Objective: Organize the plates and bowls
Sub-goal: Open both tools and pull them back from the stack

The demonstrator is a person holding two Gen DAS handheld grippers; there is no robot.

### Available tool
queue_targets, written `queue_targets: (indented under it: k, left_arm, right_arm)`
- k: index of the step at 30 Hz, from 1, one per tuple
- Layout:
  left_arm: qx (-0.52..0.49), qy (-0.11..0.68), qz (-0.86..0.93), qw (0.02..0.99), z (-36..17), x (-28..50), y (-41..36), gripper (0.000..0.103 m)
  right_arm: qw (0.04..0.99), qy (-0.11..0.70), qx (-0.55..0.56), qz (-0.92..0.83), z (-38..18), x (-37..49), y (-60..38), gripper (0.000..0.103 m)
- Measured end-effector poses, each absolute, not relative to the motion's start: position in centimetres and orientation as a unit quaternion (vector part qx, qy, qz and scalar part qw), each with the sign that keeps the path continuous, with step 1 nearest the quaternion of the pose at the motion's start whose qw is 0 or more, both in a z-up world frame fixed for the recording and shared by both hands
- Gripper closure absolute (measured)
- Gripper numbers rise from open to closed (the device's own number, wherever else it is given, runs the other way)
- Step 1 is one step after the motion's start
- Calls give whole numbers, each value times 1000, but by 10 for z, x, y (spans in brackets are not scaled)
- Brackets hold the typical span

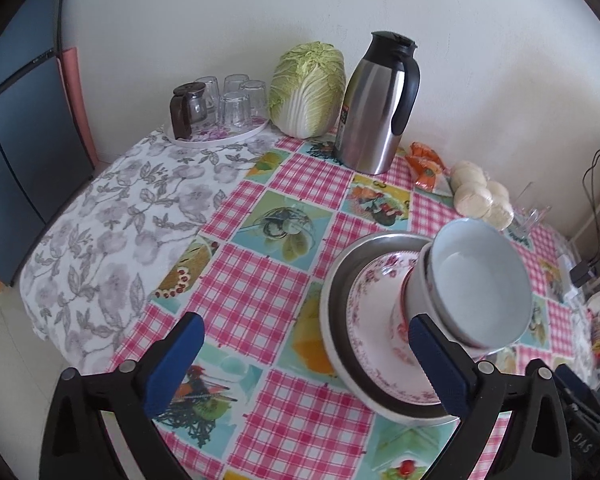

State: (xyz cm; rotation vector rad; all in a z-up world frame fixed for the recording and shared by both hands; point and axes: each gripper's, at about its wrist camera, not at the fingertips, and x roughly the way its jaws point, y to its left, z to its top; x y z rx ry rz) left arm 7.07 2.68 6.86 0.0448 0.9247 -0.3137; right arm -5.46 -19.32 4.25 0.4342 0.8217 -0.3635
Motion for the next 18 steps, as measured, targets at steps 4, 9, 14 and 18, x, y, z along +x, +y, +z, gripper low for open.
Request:
queue_targets:
  k: [4, 9, 14, 18]
  left_arm:
    - [30, 460, -153, 874, 54, 66, 28, 0]
    - [40, 479, -158, 863, 38, 59, 23, 0]
    - [60, 489, -154, 856, 27, 52, 19, 0]
    - [74, 494, -151, 853, 21, 48, 17, 0]
  right_arm:
    - [875, 401, 202, -178, 33, -60, -191, 8]
    - [873, 414, 186, -178, 20, -62, -185, 8]
    - [865, 429, 183, -185, 8, -65, -182, 8]
    - [855, 444, 186, -192, -2, -67, -183, 8]
